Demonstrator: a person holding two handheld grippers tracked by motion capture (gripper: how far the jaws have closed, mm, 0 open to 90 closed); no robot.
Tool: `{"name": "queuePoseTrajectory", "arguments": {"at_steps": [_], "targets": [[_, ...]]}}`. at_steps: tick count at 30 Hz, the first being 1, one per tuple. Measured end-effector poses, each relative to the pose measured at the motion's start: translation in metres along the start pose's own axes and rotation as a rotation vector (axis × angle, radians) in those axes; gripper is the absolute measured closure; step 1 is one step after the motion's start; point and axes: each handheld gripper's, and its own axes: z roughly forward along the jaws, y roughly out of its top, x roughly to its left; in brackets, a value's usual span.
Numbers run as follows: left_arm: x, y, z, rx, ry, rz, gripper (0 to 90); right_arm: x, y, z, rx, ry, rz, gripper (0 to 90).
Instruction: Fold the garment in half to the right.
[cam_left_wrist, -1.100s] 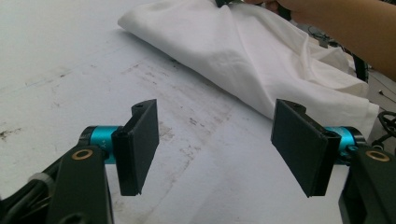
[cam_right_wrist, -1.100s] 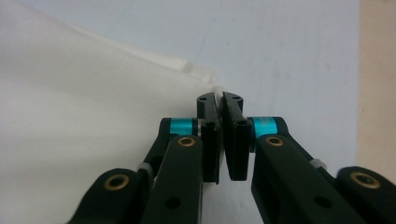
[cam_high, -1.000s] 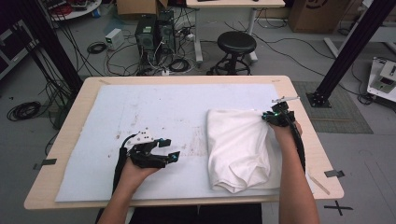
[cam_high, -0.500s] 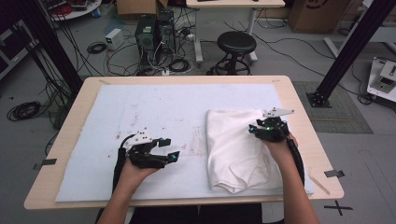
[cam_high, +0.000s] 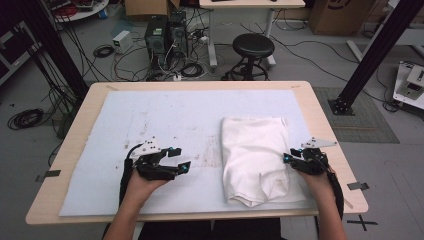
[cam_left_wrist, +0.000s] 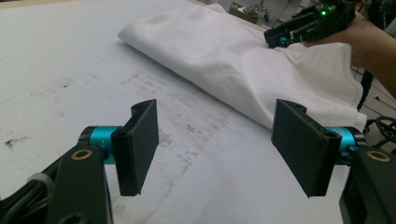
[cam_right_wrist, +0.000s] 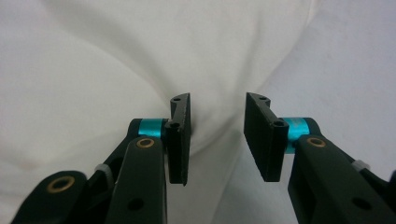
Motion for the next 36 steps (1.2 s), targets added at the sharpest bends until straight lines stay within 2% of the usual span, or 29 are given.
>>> {"name": "queuePoseTrajectory", "arguments": {"at_steps": [1, 3, 6, 13, 17, 19, 22, 24, 26, 27, 29, 32, 34, 36], "targets": [[0.0, 0.0, 0.0, 0.0, 0.0, 0.0, 32.1, 0.0, 0.0, 0.0, 0.0, 0.0, 0.0, 63.1], [-0.001, 0.0, 0.0, -0.002, -0.002, 0.001, 32.1, 0.001, -0.005, -0.007, 0.007, -0.033, -0.009, 63.4], [-0.001, 0.0, 0.001, 0.005, -0.005, 0.004, 32.1, 0.003, -0.002, -0.016, -0.033, -0.031, -0.014, 62.8], [-0.001, 0.0, 0.0, -0.009, -0.01, 0.003, 32.1, 0.027, 0.015, -0.028, -0.081, 0.01, -0.067, 58.1], [-0.001, 0.001, -0.002, -0.016, -0.011, 0.005, 32.1, 0.038, 0.014, -0.028, -0.062, 0.017, -0.084, 57.3], [-0.001, 0.001, -0.003, -0.019, -0.012, 0.004, 32.1, 0.04, 0.008, -0.028, -0.057, 0.023, -0.067, 56.7], [-0.002, 0.001, -0.004, -0.024, -0.015, 0.002, 32.1, 0.041, -0.008, -0.028, -0.017, 0.053, -0.016, 57.4], [-0.002, 0.001, -0.004, -0.024, -0.017, 0.002, 32.1, 0.042, -0.02, -0.028, 0.006, 0.087, -0.002, 69.1], [-0.002, 0.002, -0.004, -0.024, -0.017, 0.007, 32.1, 0.044, -0.029, -0.029, -0.009, 0.108, -0.02, 82.5], [-0.003, 0.002, -0.004, -0.024, -0.023, 0.008, 32.1, 0.044, -0.031, -0.032, -0.021, 0.11, -0.031, 86.0], [-0.004, 0.003, -0.005, -0.025, -0.021, 0.011, 32.1, 0.042, -0.031, -0.039, -0.027, 0.108, -0.042, 87.4], [-0.003, 0.004, -0.007, -0.024, -0.016, 0.018, 32.2, 0.041, -0.028, -0.048, -0.042, 0.051, -0.077, 87.5], [-0.002, 0.004, -0.008, -0.027, -0.009, 0.015, 32.1, 0.042, -0.029, -0.045, -0.04, 0.059, -0.074, 86.2], [0.0, 0.004, -0.009, -0.027, -0.006, 0.016, 32.1, 0.044, -0.028, -0.043, -0.063, 0.066, -0.069, 73.2]]}}
